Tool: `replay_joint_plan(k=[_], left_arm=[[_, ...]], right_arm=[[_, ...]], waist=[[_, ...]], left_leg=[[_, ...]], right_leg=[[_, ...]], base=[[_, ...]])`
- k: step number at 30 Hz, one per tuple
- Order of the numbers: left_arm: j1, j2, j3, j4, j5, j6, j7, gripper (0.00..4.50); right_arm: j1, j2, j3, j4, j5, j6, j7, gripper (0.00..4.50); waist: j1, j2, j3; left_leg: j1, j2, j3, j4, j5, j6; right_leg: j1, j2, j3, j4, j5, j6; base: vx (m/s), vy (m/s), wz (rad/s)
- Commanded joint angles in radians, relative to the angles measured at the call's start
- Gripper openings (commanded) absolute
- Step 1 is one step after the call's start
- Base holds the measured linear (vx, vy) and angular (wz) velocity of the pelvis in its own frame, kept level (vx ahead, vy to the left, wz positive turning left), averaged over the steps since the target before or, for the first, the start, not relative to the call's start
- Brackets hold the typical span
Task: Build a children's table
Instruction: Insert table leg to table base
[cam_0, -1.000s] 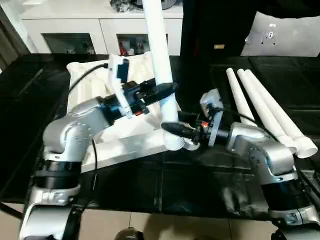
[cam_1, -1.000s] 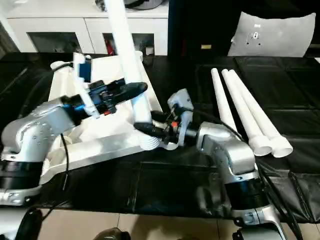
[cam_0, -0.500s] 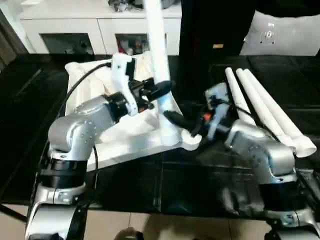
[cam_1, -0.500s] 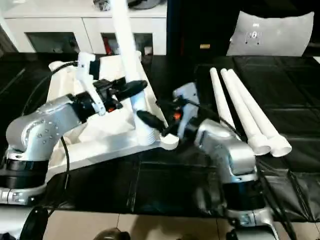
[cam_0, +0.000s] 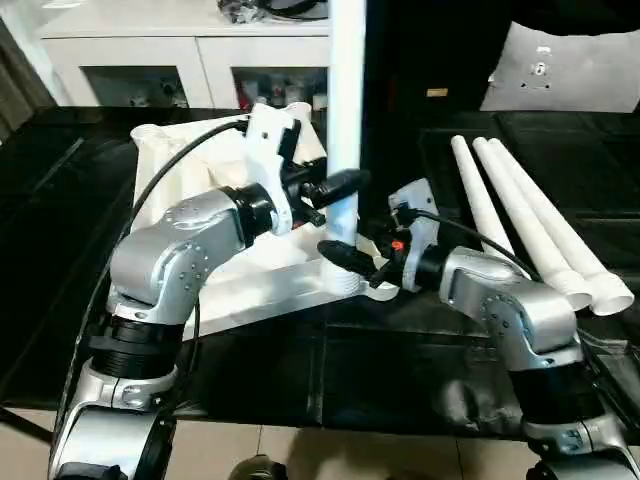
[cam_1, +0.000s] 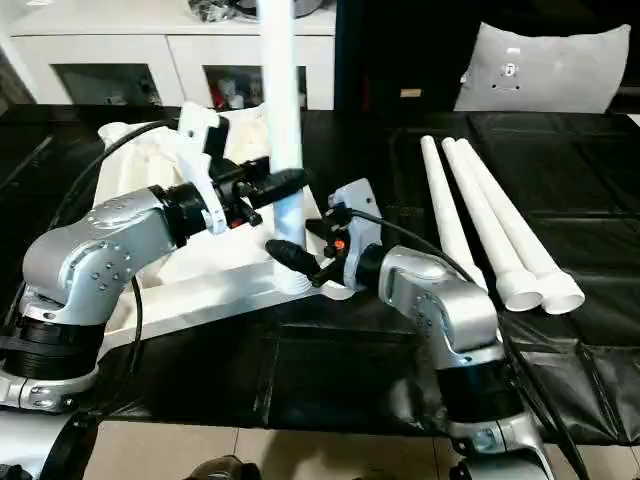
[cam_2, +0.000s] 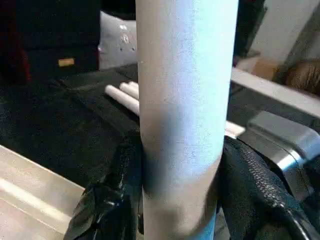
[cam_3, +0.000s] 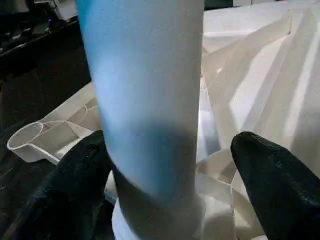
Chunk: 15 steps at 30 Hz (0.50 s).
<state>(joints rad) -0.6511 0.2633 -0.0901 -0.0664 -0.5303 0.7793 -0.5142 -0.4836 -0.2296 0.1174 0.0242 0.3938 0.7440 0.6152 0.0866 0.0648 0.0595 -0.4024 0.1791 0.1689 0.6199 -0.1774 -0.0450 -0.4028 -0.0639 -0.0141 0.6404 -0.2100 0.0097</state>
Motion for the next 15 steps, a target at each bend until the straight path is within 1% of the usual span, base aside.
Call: replay_joint_plan(k=[1,4,5,7,8,9,11,13,14,15], left_arm=[[-0.026,0.007,-0.007,-0.026,0.011,-0.008,-0.014,1.84],[-0.029,0.008,-0.013,-0.028,0.009,-0.004,-0.019,1.84],[-0.031,0.008,-0.015,-0.029,0.011,-0.004,-0.024,1.84],[-0.034,0.007,-0.019,-0.026,0.016,-0.008,-0.026,1.84],[-0.035,0.007,-0.020,-0.023,0.018,-0.011,-0.027,1.84],[-0.036,0.007,-0.021,-0.022,0.019,-0.012,-0.027,1.84],[-0.038,0.010,-0.025,-0.020,0.026,-0.016,-0.032,1.84],[-0.038,0.011,-0.026,-0.021,0.028,-0.017,-0.036,1.84],[-0.039,0.011,-0.027,-0.020,0.029,-0.018,-0.038,1.84],[-0.040,0.011,-0.027,-0.018,0.030,-0.019,-0.039,1.84]], right_arm=[[-0.024,0.005,0.006,0.000,-0.001,0.014,-0.003,3.63],[-0.029,0.010,0.003,0.004,-0.002,0.019,-0.001,3.29],[-0.032,0.012,0.005,0.009,0.000,0.021,0.005,3.29],[-0.035,0.009,0.011,0.016,0.006,0.026,0.015,3.08],[-0.034,0.007,0.014,0.018,0.007,0.031,0.018,3.08],[-0.034,0.006,0.016,0.018,0.008,0.036,0.019,2.96],[-0.032,0.001,0.024,0.017,0.010,0.046,0.024,2.70],[-0.029,-0.002,0.030,0.013,0.011,0.055,0.029,2.70],[-0.027,-0.006,0.035,0.010,0.011,0.063,0.033,2.56],[-0.025,-0.009,0.039,0.008,0.009,0.068,0.036,2.56]], waist=[[-0.001,-0.017,-0.073],[-0.001,-0.015,-0.073],[-0.001,-0.014,-0.073],[-0.001,-0.016,-0.073],[-0.001,-0.015,-0.073],[0.000,-0.018,-0.073],[0.000,-0.018,-0.073],[0.000,-0.018,-0.073],[0.000,-0.019,-0.073],[0.000,-0.019,-0.073]], left_leg=[[0.022,0.027,-0.010,-0.074,-0.148,-0.040],[0.022,0.027,-0.010,-0.074,-0.148,-0.041],[0.023,0.027,-0.009,-0.074,-0.150,-0.042],[0.023,0.027,-0.010,-0.075,-0.150,-0.043],[0.023,0.027,-0.010,-0.074,-0.149,-0.042],[0.022,0.027,-0.009,-0.074,-0.146,-0.040],[0.022,0.027,-0.009,-0.074,-0.144,-0.040],[0.022,0.028,-0.009,-0.074,-0.140,-0.040],[0.022,0.028,-0.009,-0.074,-0.141,-0.040],[0.021,0.027,-0.009,-0.074,-0.138,-0.040]], right_leg=[[0.042,-0.052,0.027,-0.081,-0.153,-0.169],[0.042,-0.053,0.027,-0.081,-0.151,-0.172],[0.042,-0.053,0.027,-0.081,-0.153,-0.172],[0.043,-0.053,0.027,-0.081,-0.153,-0.173],[0.042,-0.053,0.028,-0.080,-0.151,-0.173],[0.043,-0.053,0.028,-0.080,-0.147,-0.174],[0.044,-0.052,0.027,-0.080,-0.148,-0.174],[0.044,-0.053,0.028,-0.079,-0.142,-0.173],[0.043,-0.053,0.027,-0.080,-0.143,-0.173],[0.045,-0.053,0.028,-0.080,-0.142,-0.174]], base=[[0.000,0.000,0.00],[0.000,0.000,0.00],[0.000,0.000,0.00],[0.000,0.000,0.00],[0.000,0.000,0.00],[0.000,0.000,0.00],[0.000,0.000,0.00],[0.000,0.000,0.00],[0.000,0.000,0.00],[0.000,0.000,0.00]])
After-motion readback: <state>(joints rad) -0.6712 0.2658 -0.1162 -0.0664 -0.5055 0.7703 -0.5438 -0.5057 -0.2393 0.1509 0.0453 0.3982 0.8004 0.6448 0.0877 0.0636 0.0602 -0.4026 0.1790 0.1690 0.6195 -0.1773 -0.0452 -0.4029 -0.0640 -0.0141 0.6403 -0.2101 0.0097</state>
